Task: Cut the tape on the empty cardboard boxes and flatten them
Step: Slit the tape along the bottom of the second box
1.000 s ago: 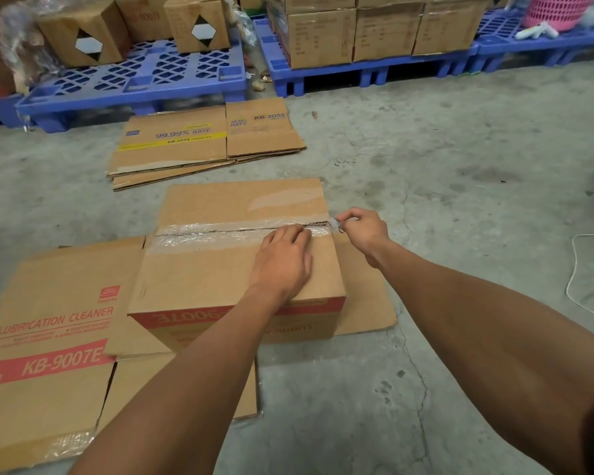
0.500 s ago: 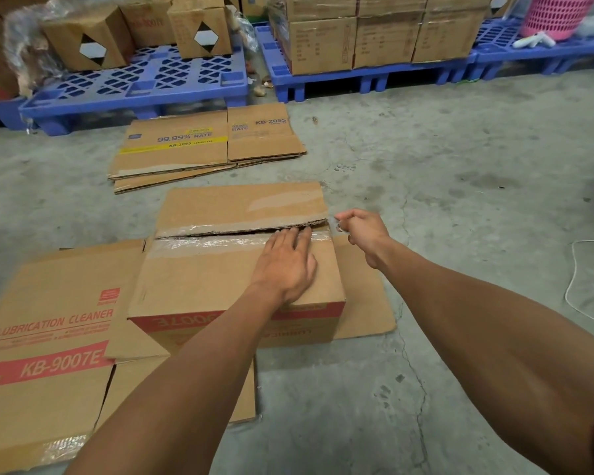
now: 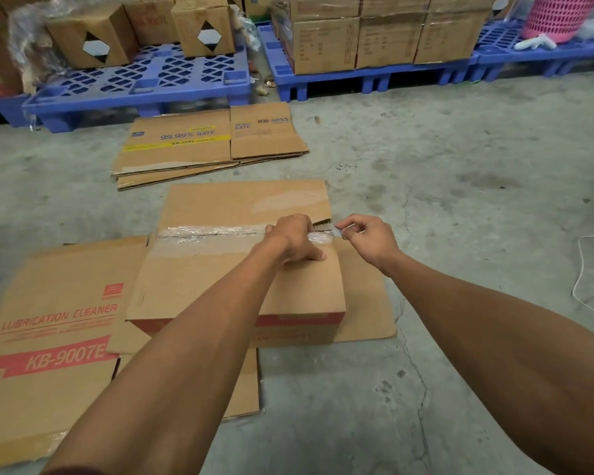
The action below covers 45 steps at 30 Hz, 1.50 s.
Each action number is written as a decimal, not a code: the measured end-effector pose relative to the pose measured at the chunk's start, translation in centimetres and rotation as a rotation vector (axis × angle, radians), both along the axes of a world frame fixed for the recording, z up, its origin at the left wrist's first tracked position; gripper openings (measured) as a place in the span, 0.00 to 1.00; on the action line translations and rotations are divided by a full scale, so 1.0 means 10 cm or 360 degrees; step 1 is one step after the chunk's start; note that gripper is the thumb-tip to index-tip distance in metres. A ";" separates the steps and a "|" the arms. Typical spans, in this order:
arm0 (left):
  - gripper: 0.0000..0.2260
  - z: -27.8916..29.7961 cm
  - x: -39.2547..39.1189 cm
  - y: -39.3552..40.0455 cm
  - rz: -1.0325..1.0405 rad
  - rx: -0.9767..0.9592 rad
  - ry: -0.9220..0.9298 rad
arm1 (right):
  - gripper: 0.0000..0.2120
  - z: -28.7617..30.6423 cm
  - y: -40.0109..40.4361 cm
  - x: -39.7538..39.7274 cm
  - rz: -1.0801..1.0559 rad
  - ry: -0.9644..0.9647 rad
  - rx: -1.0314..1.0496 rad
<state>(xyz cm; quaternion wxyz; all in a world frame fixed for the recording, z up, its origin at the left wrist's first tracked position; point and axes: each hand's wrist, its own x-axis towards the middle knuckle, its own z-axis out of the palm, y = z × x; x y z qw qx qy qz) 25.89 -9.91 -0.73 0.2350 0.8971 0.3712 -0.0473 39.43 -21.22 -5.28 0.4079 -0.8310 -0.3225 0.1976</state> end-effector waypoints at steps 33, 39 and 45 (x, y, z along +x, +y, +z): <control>0.24 0.00 -0.65 0.51 0.0399 0.0278 -0.0680 | 0.24 0.24 -0.03 -0.20 -0.0023 0.0405 -0.0218; 0.43 -0.18 -1.75 0.84 0.1424 0.0000 -0.0028 | 0.24 0.33 0.28 -0.57 0.0046 0.0348 -0.0511; 0.38 0.00 -1.81 0.68 0.1272 -0.0467 -0.0174 | 0.18 0.39 0.32 -0.57 -0.0330 -0.0163 -0.0703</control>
